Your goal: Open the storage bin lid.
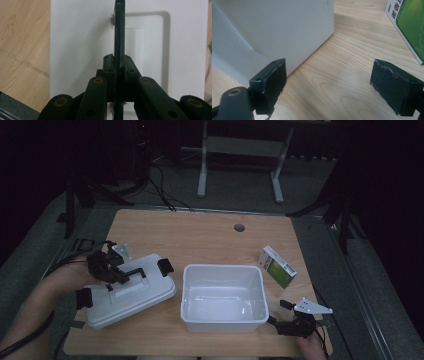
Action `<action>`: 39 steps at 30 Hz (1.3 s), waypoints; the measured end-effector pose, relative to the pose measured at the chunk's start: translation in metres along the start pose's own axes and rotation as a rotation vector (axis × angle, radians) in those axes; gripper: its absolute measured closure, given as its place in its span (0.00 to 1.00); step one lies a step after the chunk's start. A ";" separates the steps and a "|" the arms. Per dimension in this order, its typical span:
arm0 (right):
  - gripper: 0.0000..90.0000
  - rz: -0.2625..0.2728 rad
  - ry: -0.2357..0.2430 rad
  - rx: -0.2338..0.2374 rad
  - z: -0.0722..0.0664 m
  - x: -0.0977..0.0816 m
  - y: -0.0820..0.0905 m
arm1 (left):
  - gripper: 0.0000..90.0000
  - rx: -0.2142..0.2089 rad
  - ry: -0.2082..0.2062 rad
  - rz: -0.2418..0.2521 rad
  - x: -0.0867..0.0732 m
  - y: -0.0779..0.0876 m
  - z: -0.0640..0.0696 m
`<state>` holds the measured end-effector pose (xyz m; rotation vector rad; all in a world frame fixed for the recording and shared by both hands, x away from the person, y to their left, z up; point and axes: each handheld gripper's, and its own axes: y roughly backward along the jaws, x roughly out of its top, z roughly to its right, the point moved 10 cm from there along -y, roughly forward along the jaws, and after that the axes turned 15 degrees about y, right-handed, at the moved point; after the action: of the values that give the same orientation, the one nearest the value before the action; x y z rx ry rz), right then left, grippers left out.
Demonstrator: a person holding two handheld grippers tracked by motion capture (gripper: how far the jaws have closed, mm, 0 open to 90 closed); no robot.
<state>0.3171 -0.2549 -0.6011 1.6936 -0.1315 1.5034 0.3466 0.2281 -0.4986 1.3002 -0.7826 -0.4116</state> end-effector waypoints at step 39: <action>0.15 -0.001 0.001 0.003 0.000 0.001 0.000 | 0.93 -0.058 0.052 -0.058 -0.002 -0.085 0.002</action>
<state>0.3169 -0.2544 -0.6006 1.6944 -0.1274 1.5043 0.3561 0.2071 -0.5804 1.2767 -0.6858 -0.4417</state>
